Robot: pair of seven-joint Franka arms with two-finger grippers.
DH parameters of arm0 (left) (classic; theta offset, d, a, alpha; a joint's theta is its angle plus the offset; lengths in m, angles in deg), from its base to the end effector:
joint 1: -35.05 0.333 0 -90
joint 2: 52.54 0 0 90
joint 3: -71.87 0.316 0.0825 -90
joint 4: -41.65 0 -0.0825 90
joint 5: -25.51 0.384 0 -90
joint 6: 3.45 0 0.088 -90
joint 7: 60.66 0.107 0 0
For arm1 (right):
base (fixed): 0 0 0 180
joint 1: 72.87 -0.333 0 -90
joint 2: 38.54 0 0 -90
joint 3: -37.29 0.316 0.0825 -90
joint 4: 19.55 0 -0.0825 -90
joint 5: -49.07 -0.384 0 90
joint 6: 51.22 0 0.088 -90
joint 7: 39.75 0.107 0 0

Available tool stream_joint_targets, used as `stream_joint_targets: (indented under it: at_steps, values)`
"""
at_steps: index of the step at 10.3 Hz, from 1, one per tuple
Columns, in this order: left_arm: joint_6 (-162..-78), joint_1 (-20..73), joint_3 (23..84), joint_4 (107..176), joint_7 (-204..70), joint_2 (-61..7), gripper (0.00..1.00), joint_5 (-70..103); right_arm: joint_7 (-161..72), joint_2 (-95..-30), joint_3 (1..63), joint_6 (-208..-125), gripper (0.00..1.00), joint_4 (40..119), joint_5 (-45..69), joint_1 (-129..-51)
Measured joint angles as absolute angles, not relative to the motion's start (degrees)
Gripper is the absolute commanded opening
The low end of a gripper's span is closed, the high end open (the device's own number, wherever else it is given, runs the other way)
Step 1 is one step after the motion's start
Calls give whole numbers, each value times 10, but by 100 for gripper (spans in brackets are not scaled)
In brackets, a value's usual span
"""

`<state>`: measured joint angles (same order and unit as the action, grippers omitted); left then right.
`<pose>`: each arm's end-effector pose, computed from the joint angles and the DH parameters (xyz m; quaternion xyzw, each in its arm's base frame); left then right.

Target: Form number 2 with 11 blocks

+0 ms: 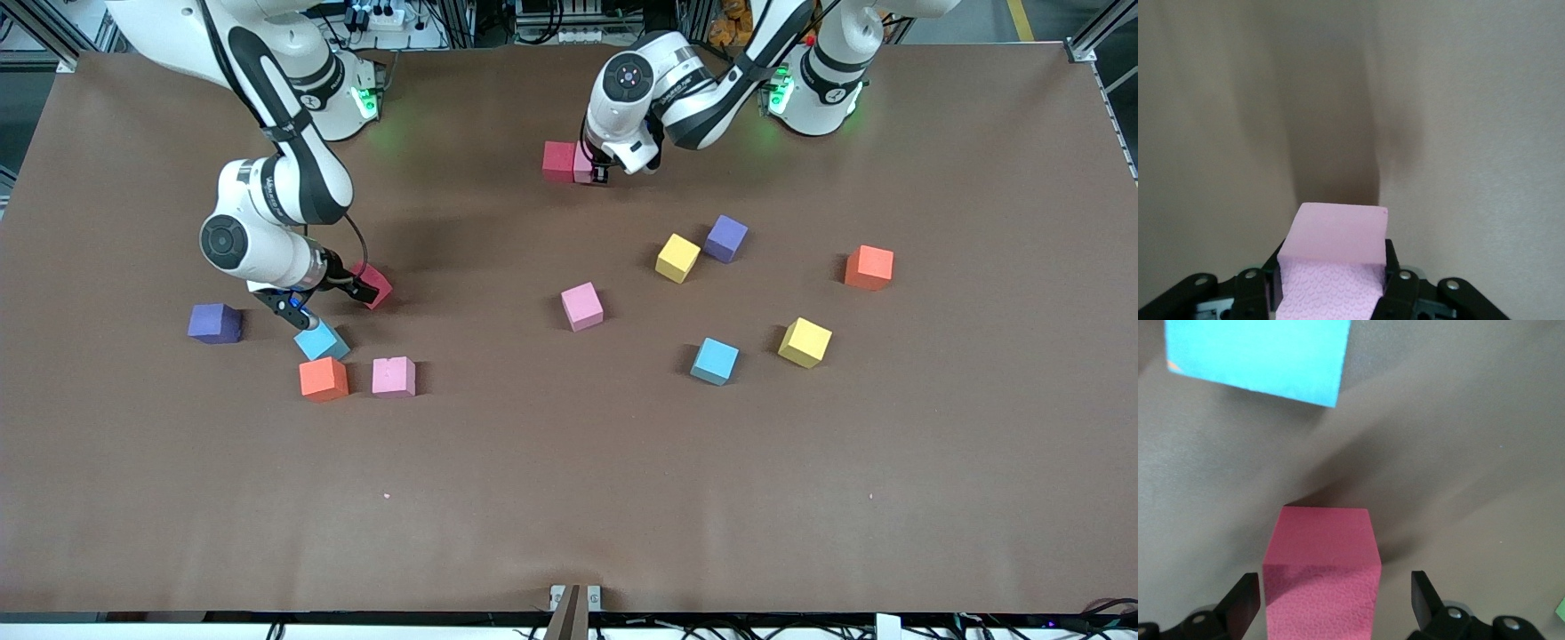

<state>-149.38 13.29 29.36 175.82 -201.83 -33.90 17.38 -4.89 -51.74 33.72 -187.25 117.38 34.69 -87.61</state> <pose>0.2161 -0.4655 0.2289 -0.7288 -0.6684 0.1382 0.0554 0.4656 0.0936 0.2050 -0.9437 0.3002 0.1379 0.0154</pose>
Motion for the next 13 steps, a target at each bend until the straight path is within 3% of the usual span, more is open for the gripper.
stream_joint_targets:
  at_steps: [6, 7, 9, 11, 13]
  values:
    - [-1497, 128, 296, 1761, -2021, -332, 0, 174, -63, -527, 339, -1879, 100, 1179, 347, -879]
    - [-1497, 128, 296, 1761, -2021, -332, 0, 174, -64, -529, 339, -1883, 80, 1179, 347, -879]
    - [-1497, 128, 296, 1761, -2021, -327, 0, 174, -65, -531, 339, -1887, 26, 1179, 347, -878]
    - [-1498, 128, 296, 1761, -2021, -322, 0, 174, -65, -530, 338, -1888, 5, 1178, 346, -877]
    - [-1498, 128, 297, 1761, -2021, -319, 0, 174, -64, -530, 338, -1888, 3, 1178, 346, -877]
